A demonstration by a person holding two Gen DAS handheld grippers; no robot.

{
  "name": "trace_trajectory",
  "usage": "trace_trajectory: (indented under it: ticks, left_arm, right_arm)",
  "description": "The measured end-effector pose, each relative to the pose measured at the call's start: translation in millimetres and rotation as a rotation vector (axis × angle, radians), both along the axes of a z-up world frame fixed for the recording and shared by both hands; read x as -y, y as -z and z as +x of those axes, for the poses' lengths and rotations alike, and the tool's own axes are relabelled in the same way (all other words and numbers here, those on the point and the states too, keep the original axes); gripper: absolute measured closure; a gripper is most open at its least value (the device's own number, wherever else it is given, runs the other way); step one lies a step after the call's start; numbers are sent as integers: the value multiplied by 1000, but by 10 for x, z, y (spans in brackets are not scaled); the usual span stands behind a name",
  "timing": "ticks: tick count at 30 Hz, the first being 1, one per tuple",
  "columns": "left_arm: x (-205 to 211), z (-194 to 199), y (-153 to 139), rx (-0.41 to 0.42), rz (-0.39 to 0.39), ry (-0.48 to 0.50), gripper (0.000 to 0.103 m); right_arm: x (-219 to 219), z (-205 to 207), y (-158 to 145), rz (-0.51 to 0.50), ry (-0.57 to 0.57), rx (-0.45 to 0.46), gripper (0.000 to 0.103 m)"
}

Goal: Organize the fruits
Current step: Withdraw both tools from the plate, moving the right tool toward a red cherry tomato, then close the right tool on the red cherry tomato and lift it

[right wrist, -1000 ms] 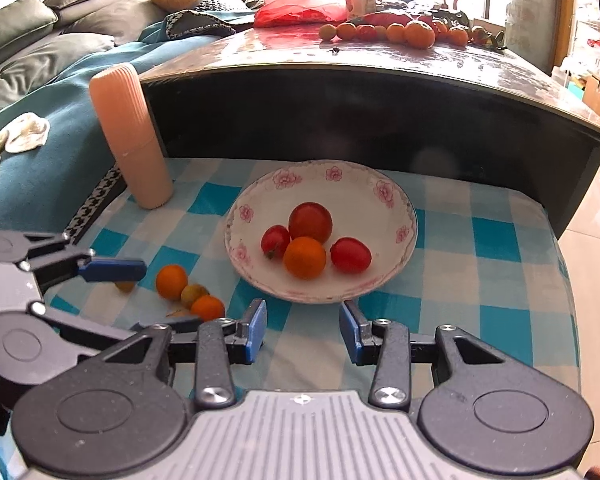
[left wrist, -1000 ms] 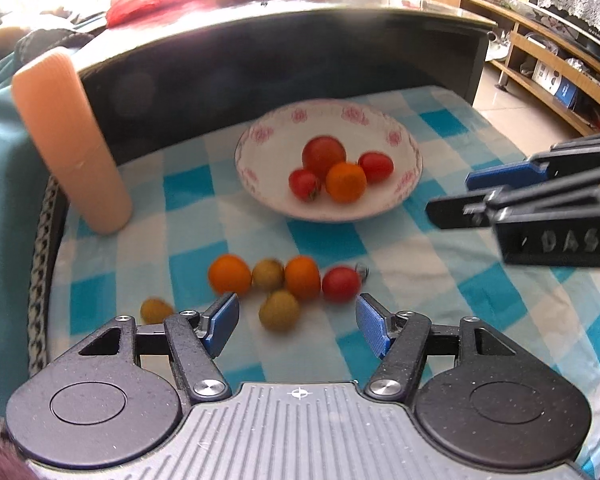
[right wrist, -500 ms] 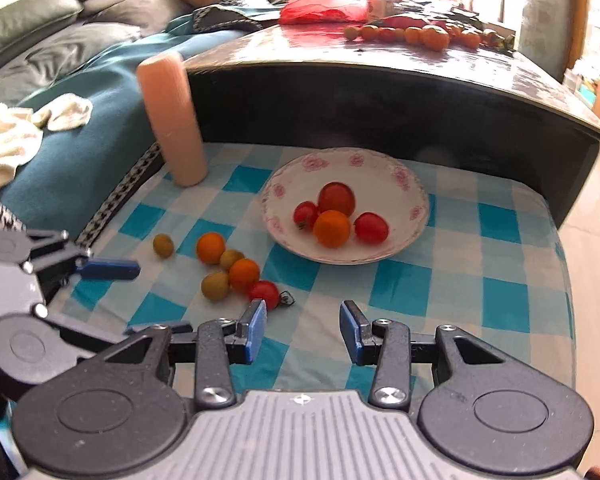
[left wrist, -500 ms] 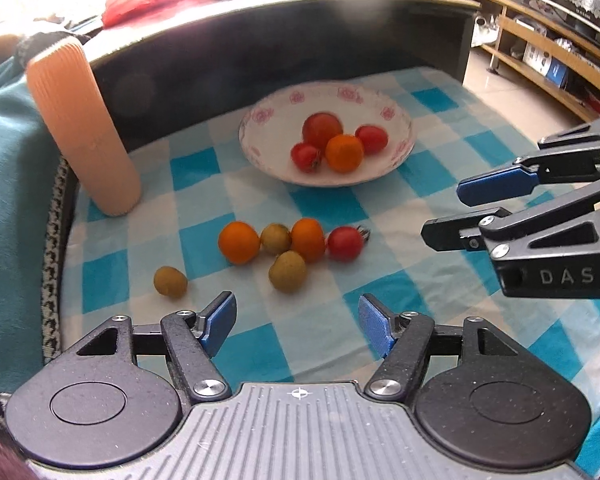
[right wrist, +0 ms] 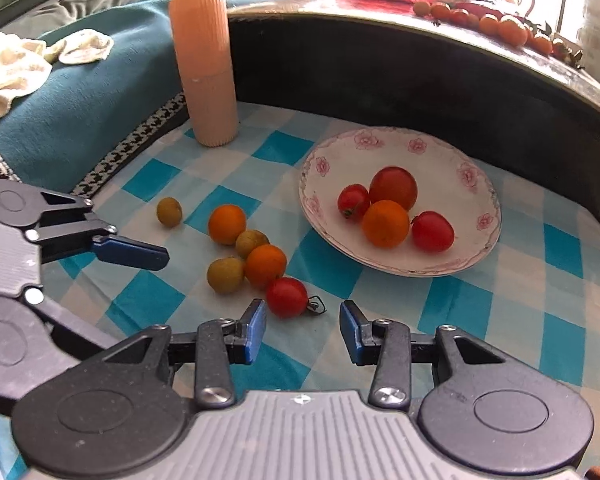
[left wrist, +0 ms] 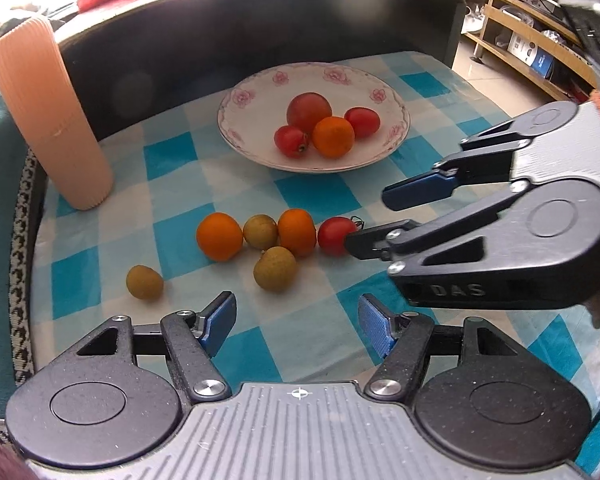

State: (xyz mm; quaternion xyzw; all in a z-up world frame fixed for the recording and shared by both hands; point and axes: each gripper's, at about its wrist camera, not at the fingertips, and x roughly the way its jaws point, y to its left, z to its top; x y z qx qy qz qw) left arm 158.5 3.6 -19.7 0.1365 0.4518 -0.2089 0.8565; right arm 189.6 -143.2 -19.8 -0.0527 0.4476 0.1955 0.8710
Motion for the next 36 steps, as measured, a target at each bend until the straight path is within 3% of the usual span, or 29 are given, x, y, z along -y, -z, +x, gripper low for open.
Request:
trace_trajectory:
  ticks: [16, 29, 36]
  left_arm:
    - [-8, 89, 79, -33, 1, -1, 27]
    - [-35, 147, 123, -51, -21, -8, 27]
    - [-7, 211, 176, -38, -29, -12, 33]
  right_arm:
    - [-112, 238, 266, 8, -21, -52, 48]
    - [-86, 256, 211, 23, -2, -66, 54]
    - [98, 199, 99, 55, 45, -58, 55]
